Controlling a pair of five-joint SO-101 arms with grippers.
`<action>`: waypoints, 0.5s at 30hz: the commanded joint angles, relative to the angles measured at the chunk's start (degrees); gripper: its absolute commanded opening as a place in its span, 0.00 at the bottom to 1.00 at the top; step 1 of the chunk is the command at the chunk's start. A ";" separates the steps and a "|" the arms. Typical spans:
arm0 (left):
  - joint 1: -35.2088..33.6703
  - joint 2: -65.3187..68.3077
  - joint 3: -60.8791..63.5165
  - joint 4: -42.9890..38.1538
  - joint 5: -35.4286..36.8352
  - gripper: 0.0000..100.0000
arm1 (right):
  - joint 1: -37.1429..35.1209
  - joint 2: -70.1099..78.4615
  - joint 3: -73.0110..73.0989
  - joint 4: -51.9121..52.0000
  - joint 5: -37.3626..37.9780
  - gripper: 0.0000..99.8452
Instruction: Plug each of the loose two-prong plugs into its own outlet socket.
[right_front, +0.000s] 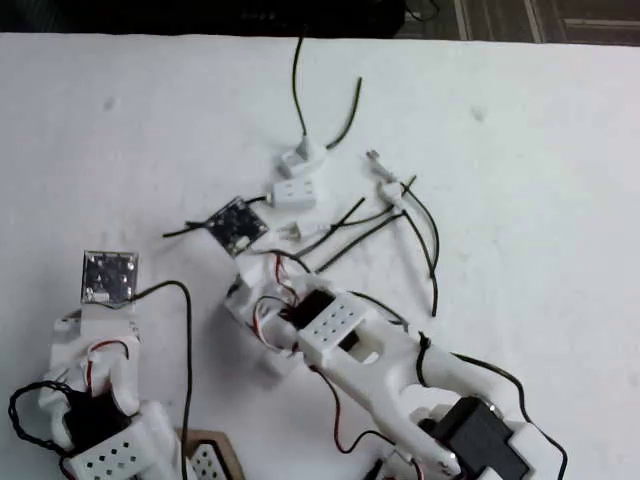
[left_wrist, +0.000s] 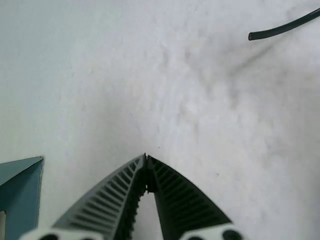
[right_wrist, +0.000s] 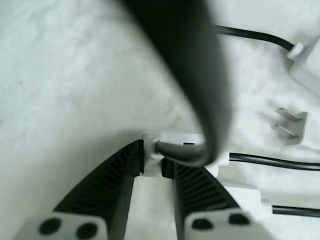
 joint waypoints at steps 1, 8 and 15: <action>-0.22 -0.75 -0.26 0.26 0.26 0.02 | -1.01 -0.13 -0.18 1.01 2.20 0.02; -0.22 -0.75 -0.18 0.26 0.26 0.02 | -1.01 0.04 -0.18 4.97 8.09 0.02; -0.22 -0.75 -0.18 0.26 0.26 0.02 | -0.84 7.34 -1.85 4.97 14.15 0.02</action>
